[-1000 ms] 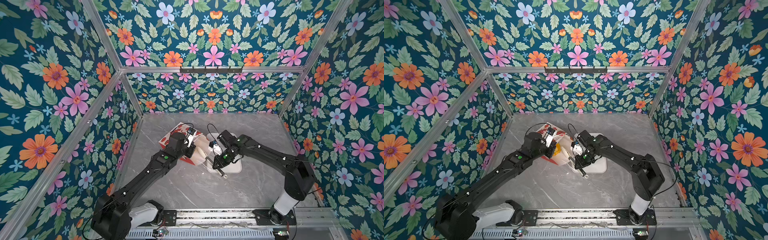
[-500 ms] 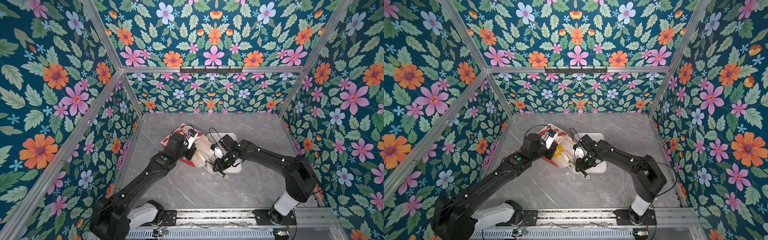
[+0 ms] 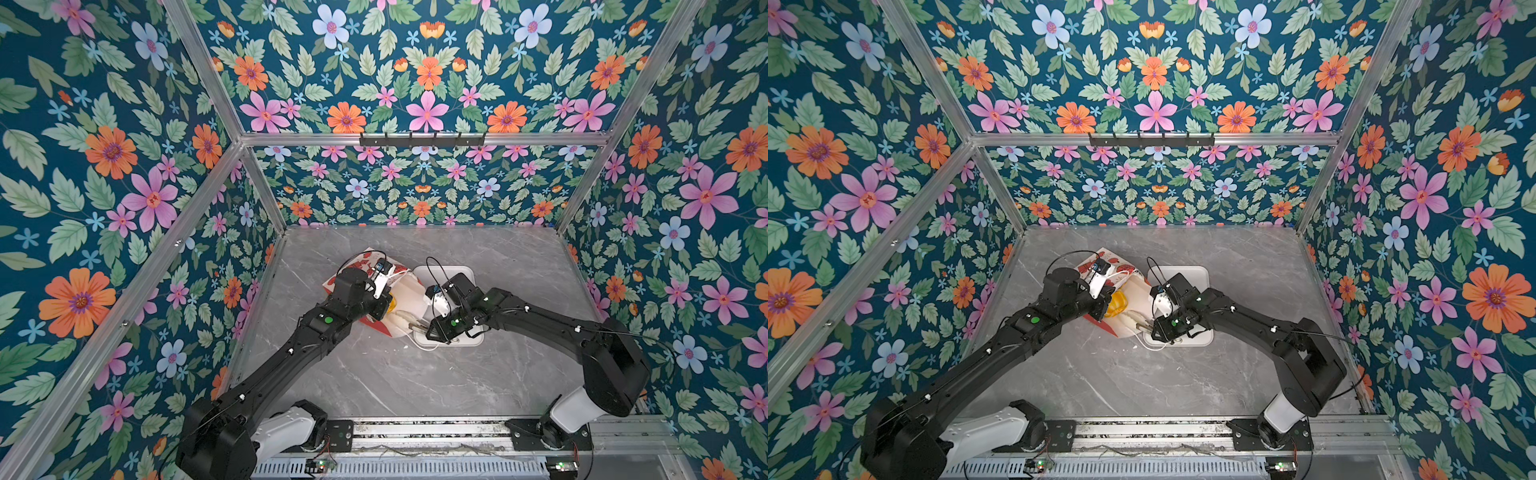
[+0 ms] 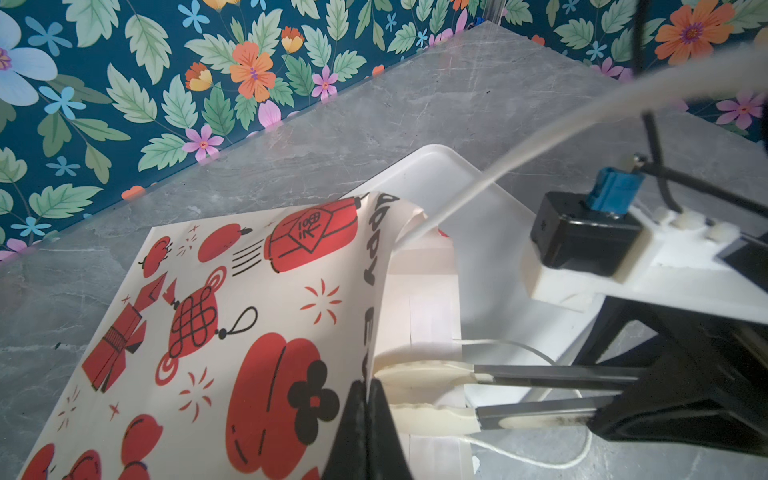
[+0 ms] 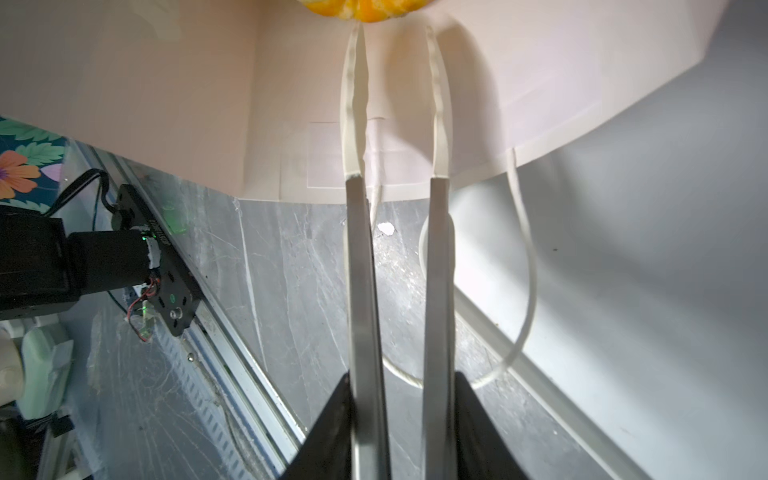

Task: Take the fake bread out of the paper bag
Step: 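Insert the tongs into the tilted bag mouth and pinch a yellow bread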

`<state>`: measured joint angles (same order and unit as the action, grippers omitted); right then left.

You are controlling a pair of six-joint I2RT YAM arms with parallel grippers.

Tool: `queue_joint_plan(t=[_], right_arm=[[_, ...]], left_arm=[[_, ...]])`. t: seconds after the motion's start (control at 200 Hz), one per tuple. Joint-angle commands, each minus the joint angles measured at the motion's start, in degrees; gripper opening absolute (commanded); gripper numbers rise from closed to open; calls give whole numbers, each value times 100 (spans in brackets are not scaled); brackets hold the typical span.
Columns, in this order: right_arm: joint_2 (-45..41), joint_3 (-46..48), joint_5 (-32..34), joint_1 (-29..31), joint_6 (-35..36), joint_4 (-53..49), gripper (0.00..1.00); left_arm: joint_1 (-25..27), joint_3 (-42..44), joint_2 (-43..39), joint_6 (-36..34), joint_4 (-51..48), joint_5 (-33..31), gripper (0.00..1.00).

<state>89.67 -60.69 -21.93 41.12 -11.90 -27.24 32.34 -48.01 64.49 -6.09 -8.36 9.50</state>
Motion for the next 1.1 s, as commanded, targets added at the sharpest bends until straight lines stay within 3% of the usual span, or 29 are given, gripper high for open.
queue_joint_plan(t=[0.0, 0.31, 1.095], right_arm=[[-222, 168, 295, 6, -190, 499, 37], [-424, 372, 567, 2, -229, 869, 40], [-411, 602, 242, 97, -135, 1387, 41]], left_arm=[[-3, -16, -3, 54, 248, 105, 0], [0, -30, -24, 64, 265, 122, 0], [-8, 22, -108, 157, 441, 223, 0]])
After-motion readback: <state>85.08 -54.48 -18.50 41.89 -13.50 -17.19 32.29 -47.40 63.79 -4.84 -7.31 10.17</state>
